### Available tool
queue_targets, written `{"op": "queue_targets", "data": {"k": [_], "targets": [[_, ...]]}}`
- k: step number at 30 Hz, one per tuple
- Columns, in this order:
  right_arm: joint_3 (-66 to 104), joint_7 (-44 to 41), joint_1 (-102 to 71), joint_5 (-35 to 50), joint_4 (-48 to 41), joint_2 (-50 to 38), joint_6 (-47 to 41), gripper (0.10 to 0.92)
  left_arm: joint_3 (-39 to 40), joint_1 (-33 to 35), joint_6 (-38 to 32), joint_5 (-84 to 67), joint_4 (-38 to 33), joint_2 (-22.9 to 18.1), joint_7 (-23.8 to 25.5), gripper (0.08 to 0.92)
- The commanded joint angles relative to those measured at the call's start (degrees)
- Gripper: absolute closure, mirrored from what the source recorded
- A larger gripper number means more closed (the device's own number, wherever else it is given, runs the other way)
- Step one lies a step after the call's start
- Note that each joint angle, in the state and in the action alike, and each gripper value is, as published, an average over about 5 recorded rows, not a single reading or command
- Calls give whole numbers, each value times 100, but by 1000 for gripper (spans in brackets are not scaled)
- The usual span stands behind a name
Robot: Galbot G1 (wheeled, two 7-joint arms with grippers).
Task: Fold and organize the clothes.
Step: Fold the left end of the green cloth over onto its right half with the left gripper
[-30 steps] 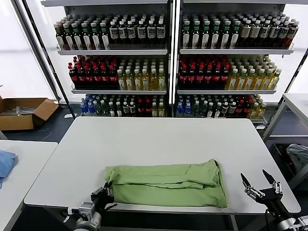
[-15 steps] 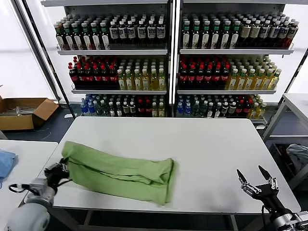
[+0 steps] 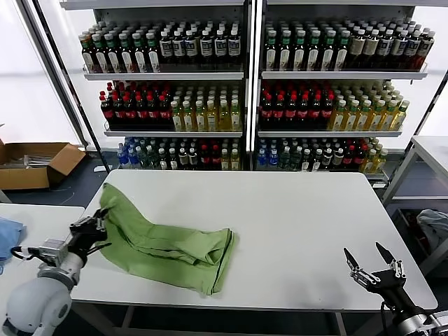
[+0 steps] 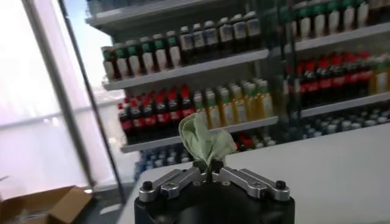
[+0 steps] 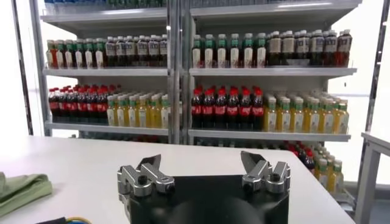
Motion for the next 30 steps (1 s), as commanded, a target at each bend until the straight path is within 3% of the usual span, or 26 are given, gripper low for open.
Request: {"op": "queue_targets", "data": {"k": [1, 13, 25, 30], "targets": [[-11, 6, -3, -47, -33, 40, 5, 203, 1533, -197, 188, -473, -809, -262, -360, 907], [-150, 17, 95, -218, -118, 167, 11, 203, 2610, -491, 88, -478, -277, -653, -731, 907], [-116, 16, 89, -249, -134, 200, 25, 203, 2983, -399, 109, -381, 358, -1325, -740, 906], [-157, 14, 87, -274, -149, 222, 35, 203, 2967, -432, 169, -389, 382, -1504, -827, 837]]}}
